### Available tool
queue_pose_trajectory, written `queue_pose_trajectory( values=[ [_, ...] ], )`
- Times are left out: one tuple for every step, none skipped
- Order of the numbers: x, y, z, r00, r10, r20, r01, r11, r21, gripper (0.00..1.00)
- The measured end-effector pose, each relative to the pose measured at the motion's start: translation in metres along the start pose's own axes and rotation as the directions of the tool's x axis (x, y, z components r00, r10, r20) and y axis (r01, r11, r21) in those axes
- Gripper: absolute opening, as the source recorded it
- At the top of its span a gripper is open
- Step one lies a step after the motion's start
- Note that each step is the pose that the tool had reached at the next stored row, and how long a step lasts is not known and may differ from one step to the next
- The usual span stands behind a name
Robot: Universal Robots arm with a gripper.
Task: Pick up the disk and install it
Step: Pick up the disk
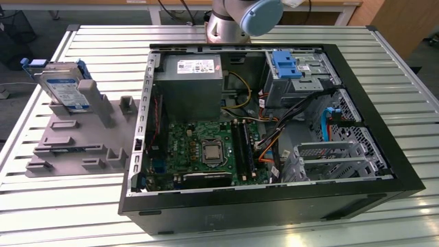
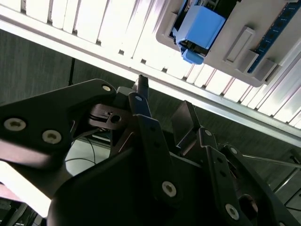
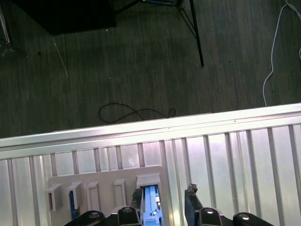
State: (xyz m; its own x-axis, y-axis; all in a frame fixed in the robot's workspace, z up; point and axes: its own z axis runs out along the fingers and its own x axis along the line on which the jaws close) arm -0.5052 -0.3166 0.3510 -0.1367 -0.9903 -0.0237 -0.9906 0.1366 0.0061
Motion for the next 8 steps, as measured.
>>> queue_pose_trajectory(
  values=[
    [0.0,0.0,0.0,1.0,0.0,0.0,0.0,1.0,0.0001,0.47],
    [0.0,0.0,0.0,1.0,0.0,0.0,0.0,1.0,0.0001,0.47],
    [0.0,-0.0001,0.0,1.0,0.0,0.0,0.0,1.0,0.0001,0.47],
    [0.0,-0.0001,0.0,1.0,0.0,0.0,0.0,1.0,0.0001,0.47],
    [0.0,-0.0001,0.0,1.0,0.0,0.0,0.0,1.0,0.0,0.47],
    [0.0,-0.0001,0.0001,1.0,0.0,0.0,0.0,1.0,0.0001,0.47],
    [-0.0001,-0.0002,0.0,1.0,0.0,0.0,0.0,1.0,0.0001,0.47],
    [-0.0001,-0.0002,0.0,1.0,0.0,0.0,0.0,1.0,0.0,0.47]
  ],
)
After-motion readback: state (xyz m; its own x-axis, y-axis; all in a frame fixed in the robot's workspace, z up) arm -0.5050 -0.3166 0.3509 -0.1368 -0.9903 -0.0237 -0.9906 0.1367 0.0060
